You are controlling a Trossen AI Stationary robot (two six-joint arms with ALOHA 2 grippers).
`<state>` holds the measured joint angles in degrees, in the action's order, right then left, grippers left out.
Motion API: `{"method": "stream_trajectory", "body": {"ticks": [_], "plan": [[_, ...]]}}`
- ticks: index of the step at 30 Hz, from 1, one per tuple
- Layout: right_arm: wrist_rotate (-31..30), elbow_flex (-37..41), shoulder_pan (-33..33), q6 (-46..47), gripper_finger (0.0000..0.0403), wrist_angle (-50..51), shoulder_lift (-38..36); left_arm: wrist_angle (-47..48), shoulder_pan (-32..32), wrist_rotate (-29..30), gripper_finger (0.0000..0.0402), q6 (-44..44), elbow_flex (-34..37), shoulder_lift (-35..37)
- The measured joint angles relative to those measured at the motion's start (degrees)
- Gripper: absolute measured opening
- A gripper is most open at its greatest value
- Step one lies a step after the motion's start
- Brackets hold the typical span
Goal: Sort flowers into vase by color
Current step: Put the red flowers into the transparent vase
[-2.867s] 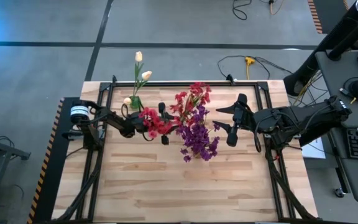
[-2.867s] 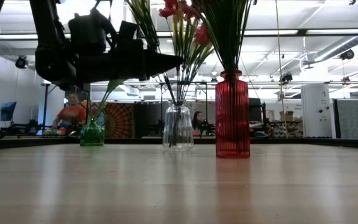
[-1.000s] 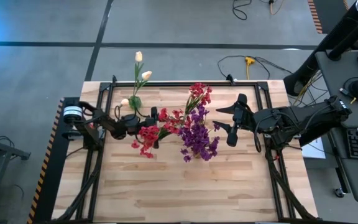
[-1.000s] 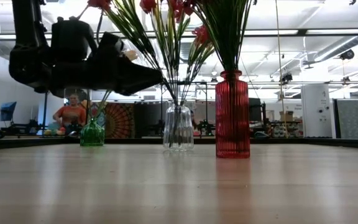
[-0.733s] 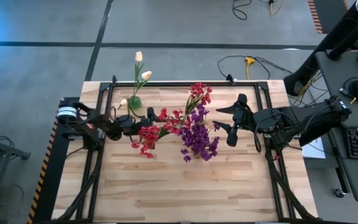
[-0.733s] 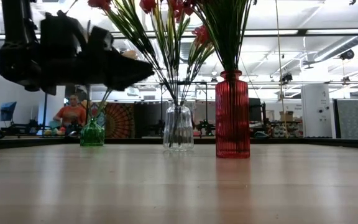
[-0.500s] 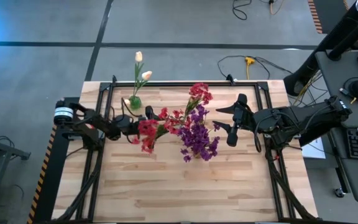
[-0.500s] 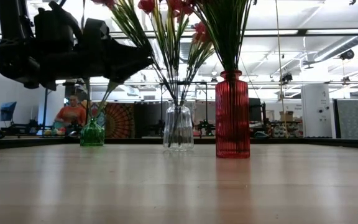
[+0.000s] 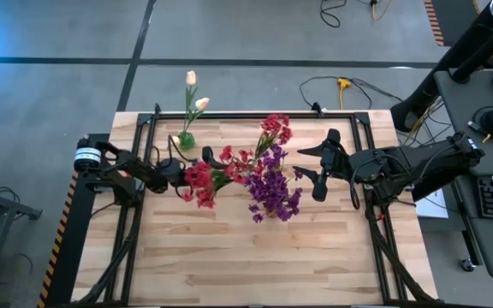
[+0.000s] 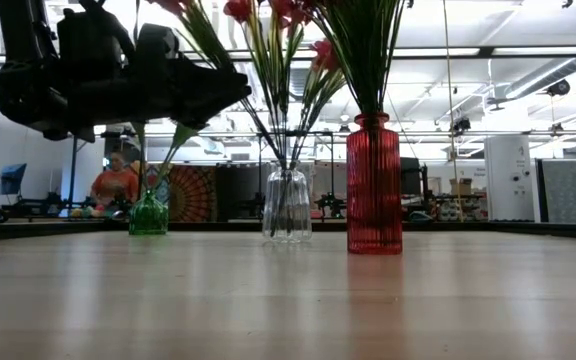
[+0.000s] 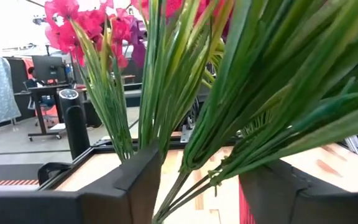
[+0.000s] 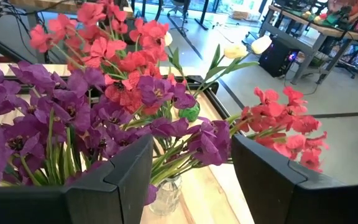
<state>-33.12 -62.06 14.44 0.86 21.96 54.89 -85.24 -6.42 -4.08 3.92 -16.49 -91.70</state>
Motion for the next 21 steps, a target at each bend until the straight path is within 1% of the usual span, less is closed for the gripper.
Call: {"method": "stream_trajectory", "body": {"ticks": [7,14,18,21], "plan": [[0.0,0.0,0.0,0.0,0.021,0.0,0.02,0.04,0.0,0.02,0.013,-0.2,0.0,-0.02],[0.0,0.0,0.0,0.09,0.021,0.01,0.02,0.03,0.0,0.05,0.0094,-0.2,-0.02,-0.02],[-0.09,0.0,0.0,3.83,0.021,0.98,-0.05,0.2,0.0,0.07,0.0083,-0.22,-0.77,-0.04],[-1.01,0.0,0.01,8.76,0.021,4.09,-0.45,1.2,0.0,0.07,0.0079,-0.2,-1.78,-0.04]]}}
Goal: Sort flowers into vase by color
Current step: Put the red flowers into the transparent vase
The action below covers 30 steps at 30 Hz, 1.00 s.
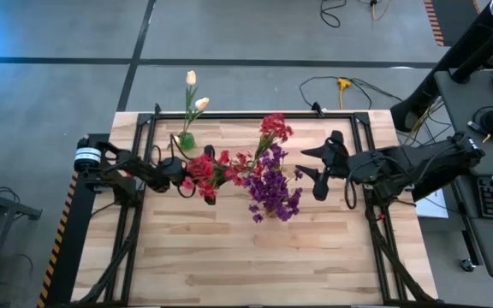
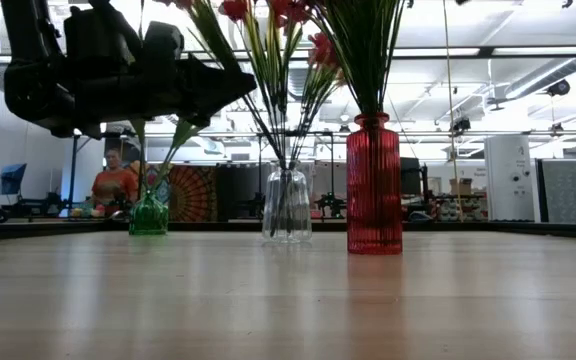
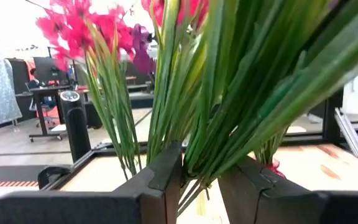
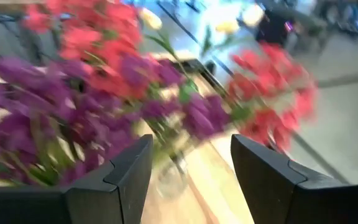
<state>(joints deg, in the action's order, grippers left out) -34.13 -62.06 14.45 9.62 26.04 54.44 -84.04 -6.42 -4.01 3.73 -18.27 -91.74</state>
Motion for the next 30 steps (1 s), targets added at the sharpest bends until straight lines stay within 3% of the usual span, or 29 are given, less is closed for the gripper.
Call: {"method": "stream_trajectory", "body": {"ticks": [9,18,30], "plan": [[-4.94,-4.11,0.01,18.49,0.021,23.89,-0.77,5.66,0.0,0.01,0.0078,0.15,-2.79,0.0],[-4.43,-4.13,0.03,20.4,0.021,26.81,-0.77,12.09,0.0,0.02,0.0078,0.66,-5.82,-0.02],[-4.34,-4.03,0.03,23.96,0.021,31.05,-0.33,13.98,0.0,1.84,0.0078,0.25,-6.11,-0.02]]}}
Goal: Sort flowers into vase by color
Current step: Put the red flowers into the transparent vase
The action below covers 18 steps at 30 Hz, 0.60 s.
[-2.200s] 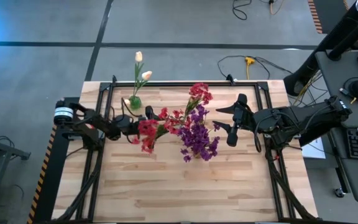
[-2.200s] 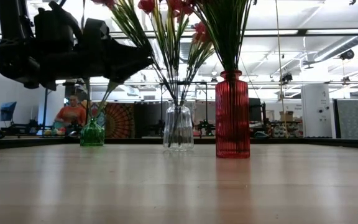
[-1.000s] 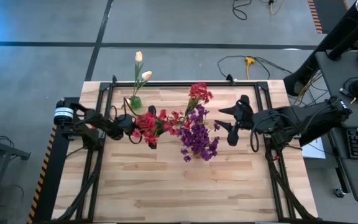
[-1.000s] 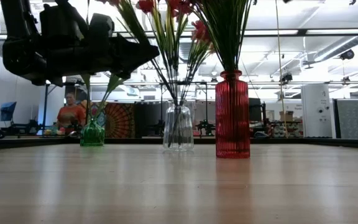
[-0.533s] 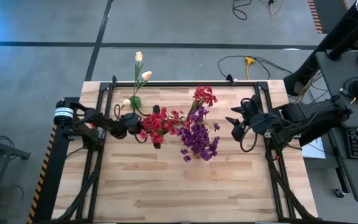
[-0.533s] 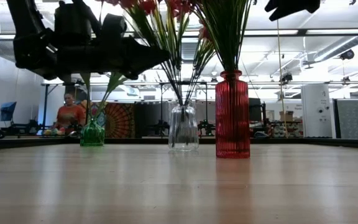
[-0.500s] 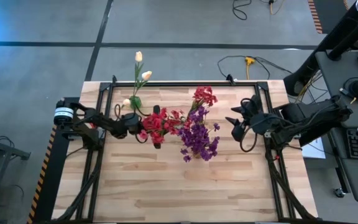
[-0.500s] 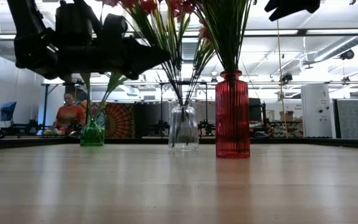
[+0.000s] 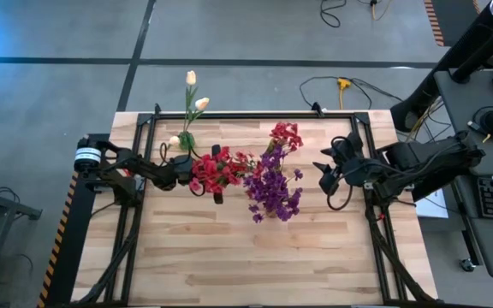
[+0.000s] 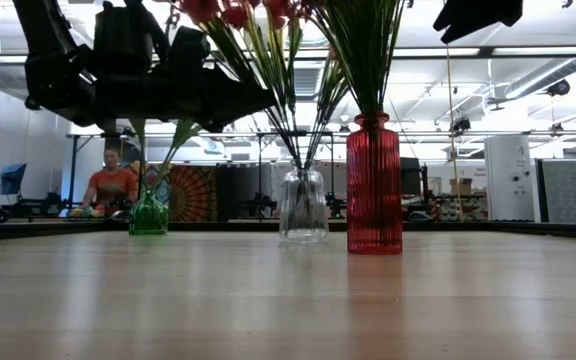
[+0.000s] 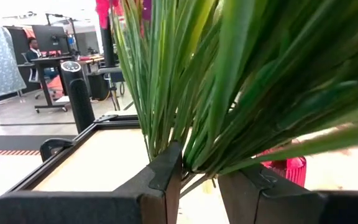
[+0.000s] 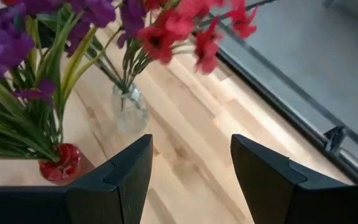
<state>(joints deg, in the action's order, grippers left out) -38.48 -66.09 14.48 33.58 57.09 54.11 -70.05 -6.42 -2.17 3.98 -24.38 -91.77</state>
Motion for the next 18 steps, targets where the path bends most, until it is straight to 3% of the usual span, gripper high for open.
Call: {"method": "stream_trajectory", "body": {"ticks": [5,11,18], "plan": [[2.52,1.15,0.0,3.11,0.021,0.03,0.07,0.03,0.0,0.11,0.0078,-0.01,-0.22,0.0],[2.94,9.45,0.02,6.72,0.021,-1.87,0.0,0.01,0.0,0.17,0.0078,-0.01,-0.24,0.0],[2.91,24.59,-0.28,2.28,0.021,-23.44,0.03,-0.01,0.0,0.15,0.0078,-0.01,-0.24,0.0]]}}
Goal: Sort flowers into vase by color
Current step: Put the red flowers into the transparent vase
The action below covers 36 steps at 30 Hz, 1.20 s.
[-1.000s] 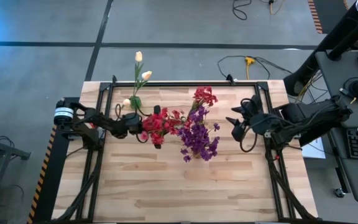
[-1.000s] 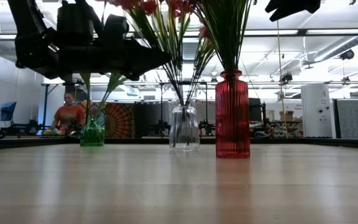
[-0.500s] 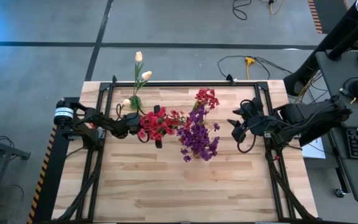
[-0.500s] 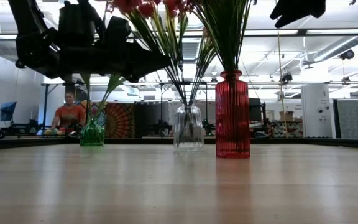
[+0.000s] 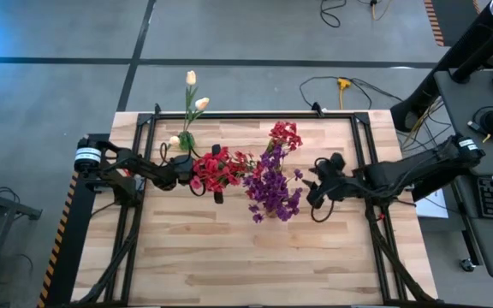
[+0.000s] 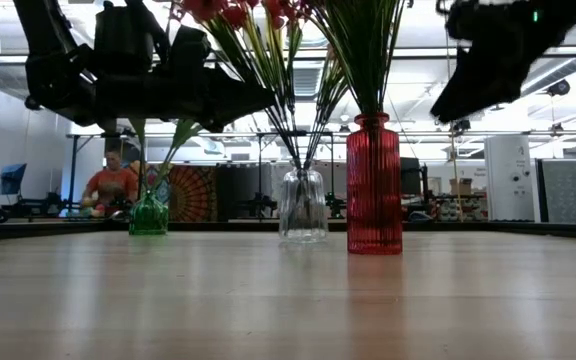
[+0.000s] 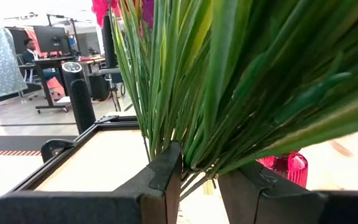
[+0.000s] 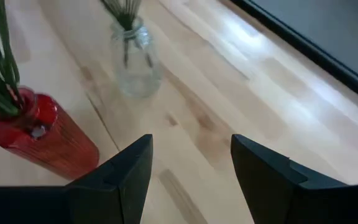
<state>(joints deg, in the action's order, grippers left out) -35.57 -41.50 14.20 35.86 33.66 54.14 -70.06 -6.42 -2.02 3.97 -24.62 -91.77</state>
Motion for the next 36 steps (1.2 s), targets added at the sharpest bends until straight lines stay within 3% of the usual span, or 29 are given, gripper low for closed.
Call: {"method": "stream_trajectory", "body": {"ticks": [6,10,14,17,25,36], "plan": [[0.02,13.39,-2.79,-9.16,0.021,-26.97,0.05,-0.02,0.0,0.0,0.0078,0.07,0.0,0.0],[3.65,20.51,-6.03,-15.66,0.021,-45.52,1.26,-0.07,0.0,0.0,0.0078,0.19,0.0,0.0],[9.37,25.73,-8.84,-21.69,0.021,-63.83,6.29,-0.11,0.0,0.0,0.0078,0.59,0.0,0.0],[10.68,26.51,-10.01,-25.42,0.021,-72.27,12.65,0.01,0.0,0.02,0.0078,0.63,0.0,0.0],[15.42,19.08,-13.27,-29.27,0.021,-74.26,26.55,0.28,0.0,0.04,0.0078,0.63,0.0,0.01],[30.19,18.09,-20.34,-29.71,0.021,-74.44,27.96,1.26,0.0,0.11,0.0078,0.66,-0.23,0.02]]}}
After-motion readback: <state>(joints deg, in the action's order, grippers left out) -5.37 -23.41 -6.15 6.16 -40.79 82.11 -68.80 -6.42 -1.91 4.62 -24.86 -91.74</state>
